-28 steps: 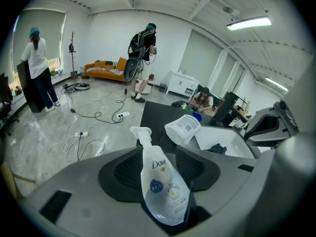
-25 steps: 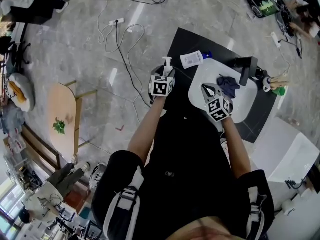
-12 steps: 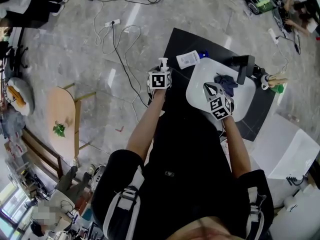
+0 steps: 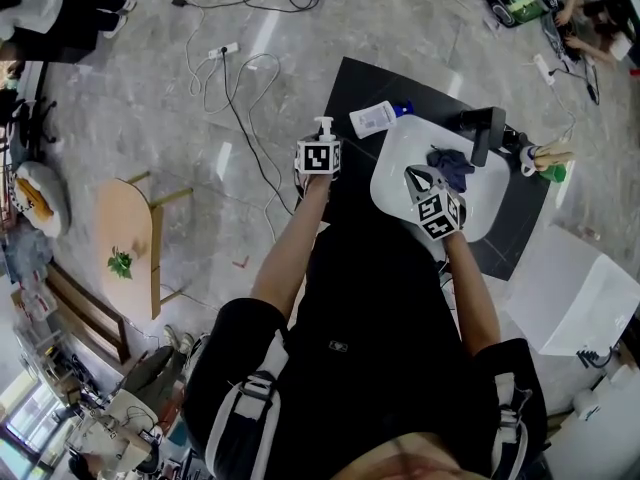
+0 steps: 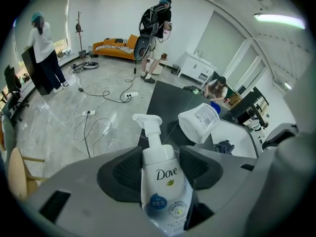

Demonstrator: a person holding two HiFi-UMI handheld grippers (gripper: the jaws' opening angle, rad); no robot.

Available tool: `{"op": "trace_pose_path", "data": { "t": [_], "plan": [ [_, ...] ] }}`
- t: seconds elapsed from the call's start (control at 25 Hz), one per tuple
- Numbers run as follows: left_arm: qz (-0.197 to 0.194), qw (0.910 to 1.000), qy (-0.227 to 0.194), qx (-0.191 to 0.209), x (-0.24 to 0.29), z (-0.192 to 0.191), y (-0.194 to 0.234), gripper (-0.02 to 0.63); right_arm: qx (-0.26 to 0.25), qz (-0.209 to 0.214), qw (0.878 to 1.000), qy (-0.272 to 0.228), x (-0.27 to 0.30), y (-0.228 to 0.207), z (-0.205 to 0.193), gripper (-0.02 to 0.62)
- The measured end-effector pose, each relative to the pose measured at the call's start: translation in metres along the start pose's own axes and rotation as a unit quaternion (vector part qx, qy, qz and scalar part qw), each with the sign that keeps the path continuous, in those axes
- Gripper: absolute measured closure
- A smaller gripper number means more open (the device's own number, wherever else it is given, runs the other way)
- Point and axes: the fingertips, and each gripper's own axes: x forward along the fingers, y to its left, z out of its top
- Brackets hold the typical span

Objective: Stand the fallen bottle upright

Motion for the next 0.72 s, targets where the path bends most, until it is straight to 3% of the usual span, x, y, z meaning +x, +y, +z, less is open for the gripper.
{"op": "trace_pose_path", "data": {
  "t": [0.32,0.72],
  "plan": [
    [-0.008,0.9999,-0.009,0.008,-0.005,0.001,-0.005,0.37,0.004,-0.008,1.0,-0.003,-0.005,-0.002,-0.004,0.535],
    [-0.011,0.9978,-0.059,0.029,-0.031,0.002,-0.012,0.38,-0.004,-0.007,1.0,-0.011,-0.012,0.009,-0.006,0.535]
  ]
}}
